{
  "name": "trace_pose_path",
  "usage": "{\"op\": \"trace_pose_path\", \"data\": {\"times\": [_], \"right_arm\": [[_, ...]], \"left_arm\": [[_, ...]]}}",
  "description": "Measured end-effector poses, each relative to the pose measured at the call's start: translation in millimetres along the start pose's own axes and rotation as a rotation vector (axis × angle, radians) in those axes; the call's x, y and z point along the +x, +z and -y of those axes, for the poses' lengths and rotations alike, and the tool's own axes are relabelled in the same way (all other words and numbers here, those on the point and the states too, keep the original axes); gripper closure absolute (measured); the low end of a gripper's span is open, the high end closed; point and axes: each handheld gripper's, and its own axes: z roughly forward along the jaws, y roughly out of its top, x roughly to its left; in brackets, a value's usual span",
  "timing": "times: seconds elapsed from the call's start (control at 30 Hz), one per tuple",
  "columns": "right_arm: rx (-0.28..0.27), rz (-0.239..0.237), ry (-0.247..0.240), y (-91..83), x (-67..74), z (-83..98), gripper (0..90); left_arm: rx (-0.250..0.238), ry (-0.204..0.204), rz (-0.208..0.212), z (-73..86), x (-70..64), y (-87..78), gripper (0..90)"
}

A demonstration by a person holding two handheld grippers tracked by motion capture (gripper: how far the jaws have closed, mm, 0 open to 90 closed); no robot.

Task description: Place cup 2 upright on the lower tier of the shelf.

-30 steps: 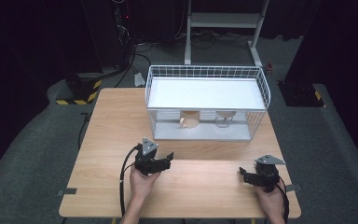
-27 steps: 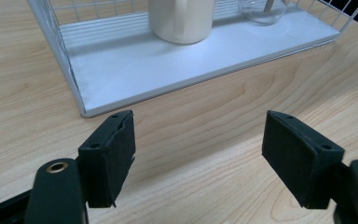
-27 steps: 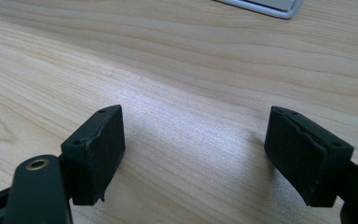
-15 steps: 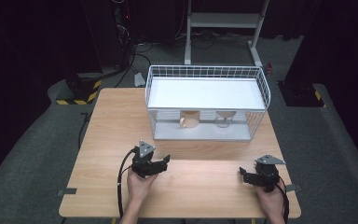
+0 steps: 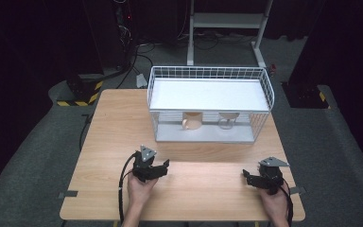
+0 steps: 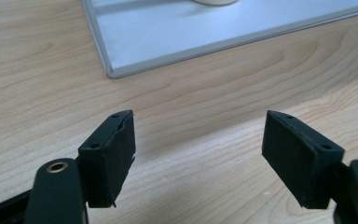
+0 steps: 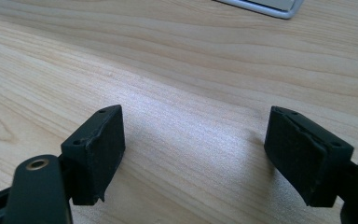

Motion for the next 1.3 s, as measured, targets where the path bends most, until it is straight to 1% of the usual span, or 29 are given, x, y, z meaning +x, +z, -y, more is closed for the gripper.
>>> {"op": "trace_pose_path", "data": {"times": [0.1, 0.2, 0.33, 0.43, 0.47, 0.5, 0.53, 0.73, 0.8, 0.83, 0.97, 1.0, 1.13, 1.3], "right_arm": [[0.000, 0.000, 0.001, 0.0, 0.1, 0.0, 20.3], [0.000, 0.000, 0.000, 0.0, 0.0, 0.0, 20.3], [0.000, 0.000, 0.000, 0.0, 0.0, 0.0, 20.3], [0.000, 0.000, 0.000, 0.0, 0.1, 0.0, 20.3], [0.000, 0.000, 0.000, 0.0, 0.0, 0.0, 20.3], [0.000, 0.000, 0.000, 0.0, 0.0, 0.0, 20.3], [0.000, 0.000, 0.000, 0.0, 0.0, 0.0, 20.3], [0.000, 0.000, 0.000, 0.0, 0.0, 0.0, 20.3], [0.000, 0.000, 0.000, 0.0, 0.0, 0.0, 20.3], [0.000, 0.000, 0.000, 0.0, 0.0, 0.0, 20.3], [0.000, 0.000, 0.000, 0.0, 0.0, 0.0, 20.3], [0.000, 0.000, 0.000, 0.0, 0.0, 0.0, 20.3], [0.000, 0.000, 0.000, 0.0, 0.0, 0.0, 20.3], [0.000, 0.000, 0.000, 0.0, 0.0, 0.0, 20.3]], "left_arm": [[0.000, -0.001, -0.014, 3.4, 1.9, 1.5, 26.0], [0.013, -0.012, -0.030, 7.1, 5.0, 4.2, 26.1], [0.023, -0.017, -0.046, 10.4, 8.5, 5.9, 26.2], [0.030, -0.022, -0.067, 13.4, 10.9, 8.1, 26.2], [0.033, -0.014, -0.079, 14.9, 11.2, 8.9, 26.1], [0.033, -0.014, -0.079, 14.9, 11.2, 8.9, 26.1], [0.037, -0.007, -0.089, 16.1, 10.7, 9.2, 26.1], [0.040, -0.015, -0.106, 21.6, 14.5, 9.8, 26.1], [0.043, -0.015, -0.127, 23.7, 16.0, 10.3, 26.0], [0.052, -0.012, -0.133, 24.5, 16.7, 10.5, 26.0], [0.048, -0.025, -0.135, 27.4, 18.5, 11.0, 25.7], [0.052, -0.034, -0.135, 29.4, 19.1, 11.5, 25.7], [0.062, -0.031, -0.142, 32.4, 20.0, 13.5, 25.6], [0.050, -0.041, -0.147, 34.1, 19.3, 12.5, 25.4]]}}
